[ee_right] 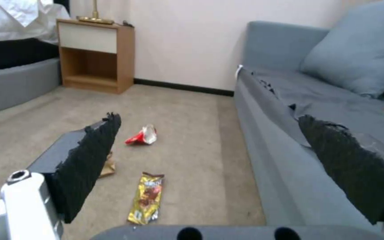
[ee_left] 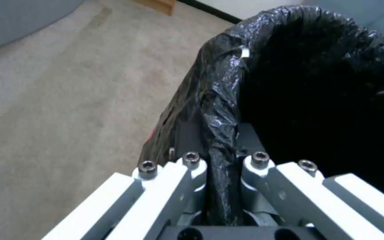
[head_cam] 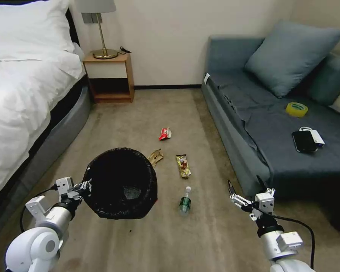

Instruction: Pick up the trash bin, then pick up the garbage on the floor and place it into the trash bin.

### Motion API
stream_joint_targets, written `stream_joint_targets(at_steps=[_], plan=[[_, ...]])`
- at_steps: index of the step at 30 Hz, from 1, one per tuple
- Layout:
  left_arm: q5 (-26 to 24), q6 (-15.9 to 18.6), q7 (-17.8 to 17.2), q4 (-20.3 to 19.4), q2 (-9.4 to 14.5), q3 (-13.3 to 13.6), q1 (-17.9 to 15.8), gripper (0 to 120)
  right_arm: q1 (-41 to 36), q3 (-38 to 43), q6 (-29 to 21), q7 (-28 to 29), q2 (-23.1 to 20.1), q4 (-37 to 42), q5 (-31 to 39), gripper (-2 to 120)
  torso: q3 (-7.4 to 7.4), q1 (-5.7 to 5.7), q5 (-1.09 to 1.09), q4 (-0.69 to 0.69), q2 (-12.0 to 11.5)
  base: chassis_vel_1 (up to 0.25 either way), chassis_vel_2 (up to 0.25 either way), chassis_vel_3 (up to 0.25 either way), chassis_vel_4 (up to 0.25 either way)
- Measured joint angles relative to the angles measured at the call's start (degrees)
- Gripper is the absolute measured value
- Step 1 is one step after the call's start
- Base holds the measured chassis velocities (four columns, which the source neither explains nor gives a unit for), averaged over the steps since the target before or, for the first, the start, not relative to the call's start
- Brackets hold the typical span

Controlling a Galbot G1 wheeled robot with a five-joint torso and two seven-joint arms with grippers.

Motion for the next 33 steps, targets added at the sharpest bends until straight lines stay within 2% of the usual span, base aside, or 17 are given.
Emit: stream_joint_targets(at_steps=[11, 20, 24, 27, 29, 32, 33], plan=[[-0.2, -0.2, 0.0, 0.3, -0.2, -0.1, 0.0, 4, 0.3, -0.9, -0.1, 0.0, 0.4, -0.4, -0.3, 100, 0.00, 0.00, 0.00, 0.00, 0.0, -0.137, 0.135, 0.128, -0.136], [-0.6, -0.2, 0.0, 1.0, 0.6, -0.4, -0.5, 4, 1.1, -3.0, 0.4, 0.3, 0.5, -1.9, -0.6, 100, 0.00, 0.00, 0.00, 0.00, 0.0, -0.120, 0.120, 0.139, -0.125], [-0.9, -0.2, -0.1, 1.5, 1.1, -0.6, -1.0, 4, 2.7, -5.8, -1.5, 1.6, 0.0, -3.1, -0.2, 100, 0.01, 0.01, 0.00, -0.01, 0.0, -0.058, 0.047, 0.075, -0.045], [-0.9, -0.2, -0.1, 1.7, 1.3, -0.8, -1.2, 4, 4.6, -9.9, -6.7, 5.0, -1.9, -4.2, 2.8, 100, 0.00, 0.00, 0.00, 0.01, 0.0, 0.000, 0.000, 0.000, 0.000], [-0.9, -0.1, -0.1, 1.7, 1.3, -0.8, -1.3, 4, 4.9, -10.7, -8.0, 6.0, -2.3, -4.3, 3.5, 100, 0.00, 0.00, 0.00, 0.01, 0.0, 0.000, 0.000, 0.000, 0.000], [-0.9, 0.2, -0.1, 1.7, 1.3, -0.8, -1.7, 4, 9.2, -18.3, -18.6, 16.2, -7.6, -5.9, 14.1, 100, 0.00, 0.00, 0.00, 0.00, 0.0, 0.000, 0.000, 0.000, 0.000], [-0.9, 0.2, -0.1, 1.6, 1.3, -0.8, -1.8, 4, 10.3, -19.8, -20.4, 18.3, -8.6, -6.4, 16.8, 100, 0.00, 0.00, 0.00, 0.00, 0.0, 0.000, 0.000, 0.000, 0.000]])
